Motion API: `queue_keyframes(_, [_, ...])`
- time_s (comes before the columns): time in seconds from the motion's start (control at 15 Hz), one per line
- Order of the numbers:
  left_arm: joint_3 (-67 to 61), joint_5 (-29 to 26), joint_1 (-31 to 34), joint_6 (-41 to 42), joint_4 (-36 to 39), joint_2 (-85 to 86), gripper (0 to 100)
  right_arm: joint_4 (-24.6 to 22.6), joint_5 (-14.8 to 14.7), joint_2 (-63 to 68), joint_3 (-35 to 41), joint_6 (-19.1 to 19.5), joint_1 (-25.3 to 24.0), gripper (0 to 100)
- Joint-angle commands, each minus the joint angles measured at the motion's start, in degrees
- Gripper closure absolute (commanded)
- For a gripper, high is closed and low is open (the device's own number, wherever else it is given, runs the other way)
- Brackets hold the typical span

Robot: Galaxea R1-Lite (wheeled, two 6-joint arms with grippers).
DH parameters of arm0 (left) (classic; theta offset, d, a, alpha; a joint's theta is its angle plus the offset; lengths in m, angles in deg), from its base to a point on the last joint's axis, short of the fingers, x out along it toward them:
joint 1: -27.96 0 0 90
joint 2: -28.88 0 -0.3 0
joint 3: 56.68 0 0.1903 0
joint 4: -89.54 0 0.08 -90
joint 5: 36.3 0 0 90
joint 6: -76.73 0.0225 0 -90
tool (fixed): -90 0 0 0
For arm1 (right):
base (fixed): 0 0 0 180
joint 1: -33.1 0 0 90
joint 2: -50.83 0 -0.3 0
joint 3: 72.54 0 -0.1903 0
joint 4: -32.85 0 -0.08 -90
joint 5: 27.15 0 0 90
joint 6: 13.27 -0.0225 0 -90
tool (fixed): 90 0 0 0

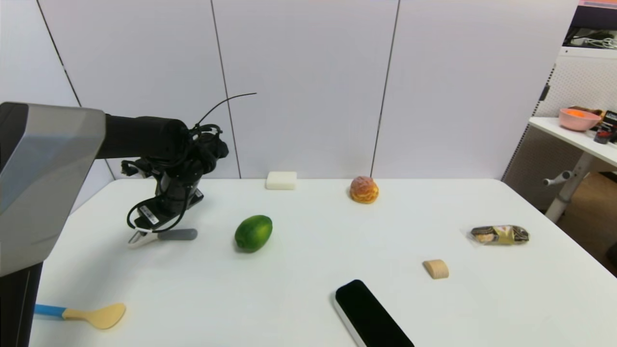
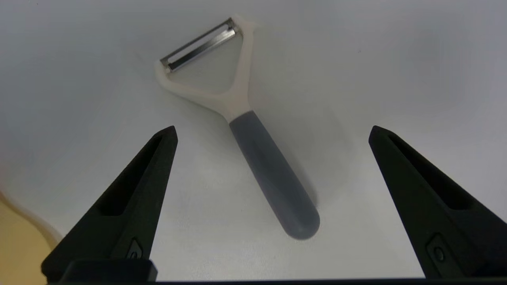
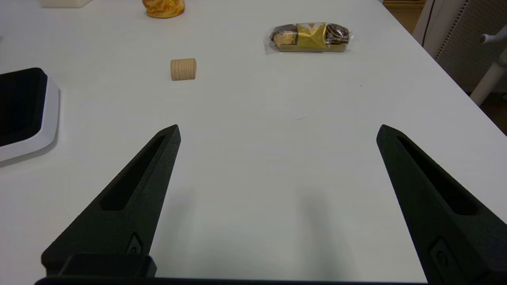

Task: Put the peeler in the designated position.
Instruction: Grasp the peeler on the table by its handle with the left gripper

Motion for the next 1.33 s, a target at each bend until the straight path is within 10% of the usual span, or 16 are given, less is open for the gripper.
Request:
queue_keyframes(0.07, [1.2,0.22,1.07,-5.14,-0.28,-2.72,0,0.07,0.04,0.07,-0.01,0.0,-0.01,0])
queue_keyframes(1.33, [1.2,0.66,-0.52,-17.89,-0.63,-5.44,0,0.07,0.04,0.07,-0.01,0.0,-0.01,0])
